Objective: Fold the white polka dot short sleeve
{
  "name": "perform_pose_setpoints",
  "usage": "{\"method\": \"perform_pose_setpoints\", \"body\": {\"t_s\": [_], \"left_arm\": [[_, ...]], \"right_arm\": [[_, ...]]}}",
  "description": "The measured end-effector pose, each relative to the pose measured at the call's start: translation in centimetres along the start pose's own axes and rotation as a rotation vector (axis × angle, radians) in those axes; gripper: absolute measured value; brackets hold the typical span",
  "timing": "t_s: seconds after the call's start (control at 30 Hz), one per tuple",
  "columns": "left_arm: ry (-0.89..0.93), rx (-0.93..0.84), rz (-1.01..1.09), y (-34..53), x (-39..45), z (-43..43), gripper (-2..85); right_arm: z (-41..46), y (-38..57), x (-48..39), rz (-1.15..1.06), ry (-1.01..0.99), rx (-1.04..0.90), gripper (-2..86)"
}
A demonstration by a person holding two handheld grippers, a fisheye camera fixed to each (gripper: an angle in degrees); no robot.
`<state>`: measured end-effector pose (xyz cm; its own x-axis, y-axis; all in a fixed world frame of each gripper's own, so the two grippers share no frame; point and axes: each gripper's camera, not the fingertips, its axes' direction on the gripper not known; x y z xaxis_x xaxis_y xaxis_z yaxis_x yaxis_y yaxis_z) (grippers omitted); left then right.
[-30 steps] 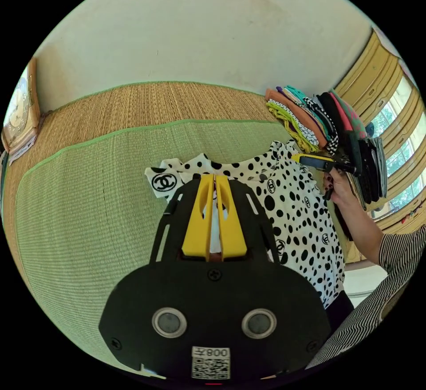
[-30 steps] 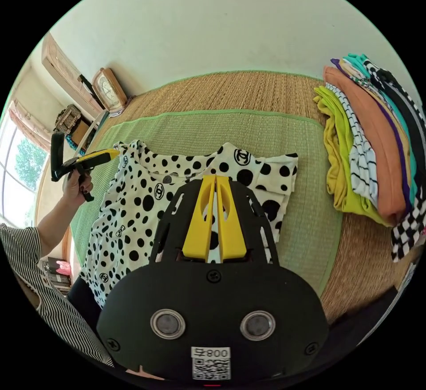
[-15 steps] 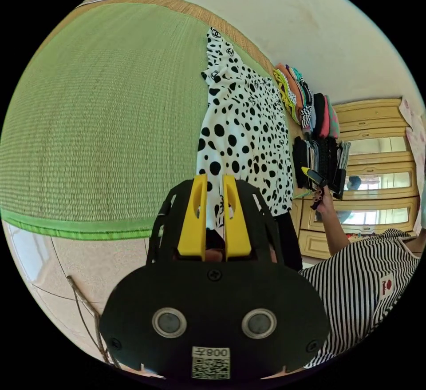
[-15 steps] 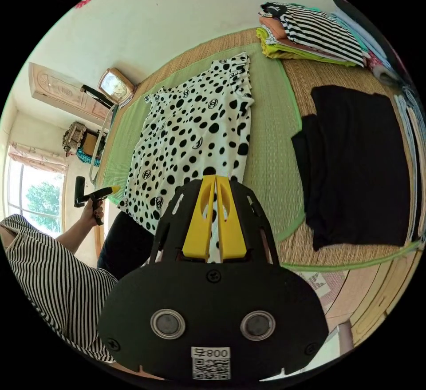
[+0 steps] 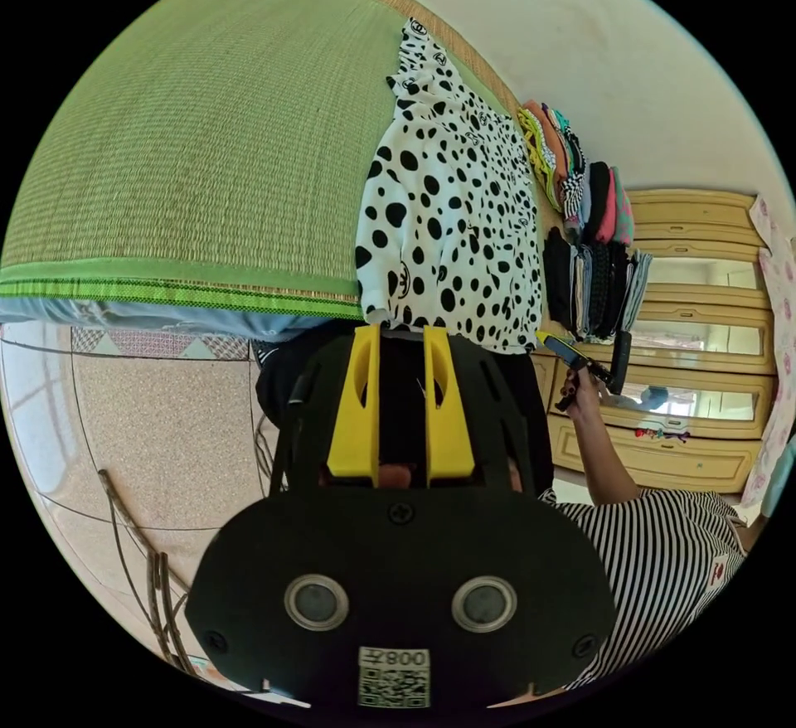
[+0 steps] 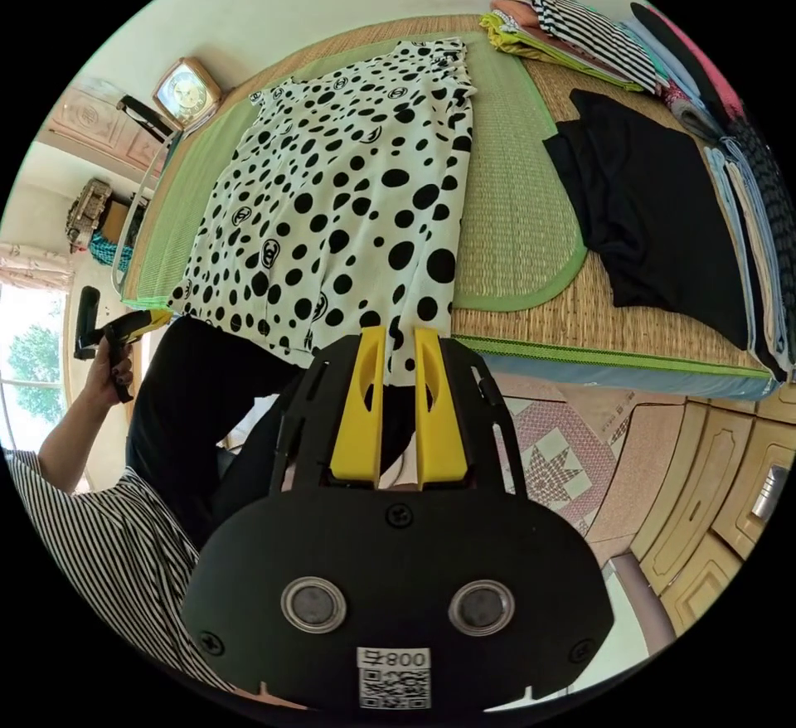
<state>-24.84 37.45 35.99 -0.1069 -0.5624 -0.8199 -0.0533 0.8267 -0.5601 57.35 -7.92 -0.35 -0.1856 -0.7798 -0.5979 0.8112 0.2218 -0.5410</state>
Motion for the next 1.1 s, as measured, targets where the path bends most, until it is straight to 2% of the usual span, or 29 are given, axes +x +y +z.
{"method": "perform_pose_setpoints", "body": {"t_s": [0.27,0.47,0.53,0.6,0.7,1.1], "left_arm": [[-0.016,0.023,0.060,3.7,1.4,-0.8,8.0],[-0.028,0.028,0.081,5.6,1.2,-1.0,8.0],[-0.047,0.005,0.092,5.9,1.1,-0.5,8.1],[-0.066,-0.021,0.083,6.1,0.8,0.2,8.3],[-0.063,-0.033,0.068,6.2,0.5,0.9,8.6],[-0.057,-0.117,-0.006,5.0,-1.3,4.2,8.4]], "right_arm": [[-1.2,-0.7,0.1,0.008,0.035,-0.050,1.4],[-9.4,1.3,5.0,0.051,-0.248,0.086,0.7],[-10.5,1.7,9.3,0.119,-0.425,0.080,0.6],[-10.1,1.9,11.8,0.167,-0.469,0.051,0.5],[-9.5,2.1,14.0,0.217,-0.470,0.002,0.5],[-12.0,3.1,17.2,0.296,-0.486,0.013,0.5]]}}
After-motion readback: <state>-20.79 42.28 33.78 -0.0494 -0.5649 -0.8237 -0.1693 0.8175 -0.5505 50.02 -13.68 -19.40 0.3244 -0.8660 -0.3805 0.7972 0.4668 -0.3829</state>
